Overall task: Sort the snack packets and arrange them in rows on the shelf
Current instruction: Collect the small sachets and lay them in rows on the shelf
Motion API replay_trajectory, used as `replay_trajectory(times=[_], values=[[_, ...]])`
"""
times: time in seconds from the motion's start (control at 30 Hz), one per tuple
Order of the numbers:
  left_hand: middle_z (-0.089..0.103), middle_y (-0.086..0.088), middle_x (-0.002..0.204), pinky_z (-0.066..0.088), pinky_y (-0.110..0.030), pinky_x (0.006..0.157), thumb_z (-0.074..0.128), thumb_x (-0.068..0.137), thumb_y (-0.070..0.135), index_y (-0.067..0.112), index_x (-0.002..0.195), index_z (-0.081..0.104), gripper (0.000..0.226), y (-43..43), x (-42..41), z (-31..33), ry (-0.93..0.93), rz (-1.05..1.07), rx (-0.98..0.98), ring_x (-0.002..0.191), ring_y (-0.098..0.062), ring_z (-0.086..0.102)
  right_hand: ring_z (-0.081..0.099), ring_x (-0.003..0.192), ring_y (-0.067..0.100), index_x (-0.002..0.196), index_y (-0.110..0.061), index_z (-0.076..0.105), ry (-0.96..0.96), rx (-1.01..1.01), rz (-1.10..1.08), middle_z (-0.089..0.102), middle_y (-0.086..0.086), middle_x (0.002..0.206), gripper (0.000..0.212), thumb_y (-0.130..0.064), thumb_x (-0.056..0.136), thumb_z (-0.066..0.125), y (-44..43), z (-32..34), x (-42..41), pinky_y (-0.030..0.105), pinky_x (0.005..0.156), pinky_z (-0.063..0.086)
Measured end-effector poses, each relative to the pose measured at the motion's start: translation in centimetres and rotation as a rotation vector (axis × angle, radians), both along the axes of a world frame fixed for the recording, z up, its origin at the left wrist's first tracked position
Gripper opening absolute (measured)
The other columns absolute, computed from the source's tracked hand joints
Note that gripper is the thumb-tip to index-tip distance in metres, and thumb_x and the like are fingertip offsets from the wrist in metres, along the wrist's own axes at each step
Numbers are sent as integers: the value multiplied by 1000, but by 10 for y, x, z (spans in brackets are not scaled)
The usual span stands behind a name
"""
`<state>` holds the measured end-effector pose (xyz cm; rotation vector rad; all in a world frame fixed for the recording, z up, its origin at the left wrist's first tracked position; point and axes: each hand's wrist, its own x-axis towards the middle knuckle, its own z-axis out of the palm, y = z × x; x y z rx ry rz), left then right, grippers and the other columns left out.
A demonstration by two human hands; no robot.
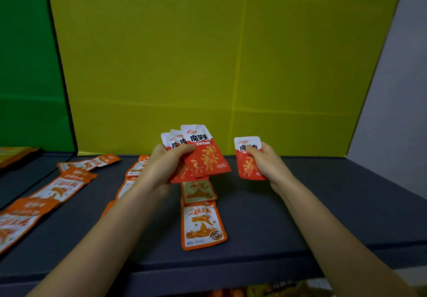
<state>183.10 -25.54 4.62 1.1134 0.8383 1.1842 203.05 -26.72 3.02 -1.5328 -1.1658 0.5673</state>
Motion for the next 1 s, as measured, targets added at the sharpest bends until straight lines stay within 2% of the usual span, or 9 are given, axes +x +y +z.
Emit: replay_trajectory(times=[0.07, 0.13, 0.3, 0.4, 0.47, 0.7, 0.77, 0.9, 1.0], values=[[66, 4, 46, 51, -15, 42, 60, 85, 7, 9, 83, 61, 3, 9, -4, -1, 33, 37, -2, 37, -5, 60, 58, 72, 20, 71, -19, 54, -30, -127, 12, 61, 7, 79, 27, -15, 94, 41, 23, -14, 18, 29, 67, 42], [67, 3, 49, 51, -15, 43, 60, 85, 8, 6, 87, 61, 2, 13, -6, -2, 63, 50, -15, 39, -5, 61, 61, 84, 25, 88, -11, 63, -152, -229, 13, 65, 11, 91, 23, -16, 93, 41, 46, -32, 34, 28, 70, 40], [69, -12, 80, 55, -23, 52, 67, 80, 12, -3, 112, 58, 37, 18, -7, -13, 187, 55, -72, 51, -13, 65, 57, 111, 35, 112, -7, 64, -454, -344, -140, 63, 16, 120, 36, -30, 91, 47, 74, -47, 49, 31, 80, 43], [71, -9, 70, 54, -28, 62, 65, 81, 11, 0, 99, 64, 21, 17, -5, -17, 236, 24, -87, 51, -14, 65, 54, 115, 36, 117, -5, 61, -534, -359, -209, 60, 17, 124, 42, -37, 92, 46, 79, -47, 48, 34, 87, 45], [71, -4, 60, 55, -25, 54, 63, 83, 9, 7, 86, 63, 3, 14, -3, -18, 232, -3, -99, 47, -12, 65, 55, 114, 35, 115, -5, 61, -601, -363, -225, 60, 17, 122, 44, -39, 92, 48, 81, -48, 50, 35, 85, 46], [72, -5, 65, 56, -22, 50, 64, 83, 9, 7, 91, 61, 9, 9, 2, -21, 208, -31, -96, 49, -12, 67, 49, 117, 36, 117, -2, 59, -704, -286, -294, 55, 17, 125, 49, -42, 94, 42, 74, -43, 49, 39, 90, 44], [70, -1, 55, 55, -22, 48, 62, 84, 7, 8, 79, 60, 6, 5, 6, -21, 195, -38, -82, 45, -10, 65, 54, 112, 33, 114, -7, 61, -613, -139, -246, 59, 13, 120, 49, -45, 95, 38, 63, -24, 40, 38, 89, 44], [73, -4, 64, 56, -24, 51, 62, 85, 8, 7, 86, 63, 2, 0, 17, -21, 183, -99, -55, 49, -12, 67, 59, 60, 15, 90, -13, 62, -188, -83, 244, 64, 2, 75, 43, -53, 91, 43, 19, 3, 9, 26, 63, 41], [72, -5, 62, 56, -27, 44, 57, 87, 5, 9, 85, 64, 8, -9, 30, -19, 140, -190, -46, 47, -14, 67, 61, 67, 13, 89, -11, 66, -174, -80, 321, 70, 9, 78, 54, -62, 69, 65, -1, -12, -2, 29, 68, 44]])
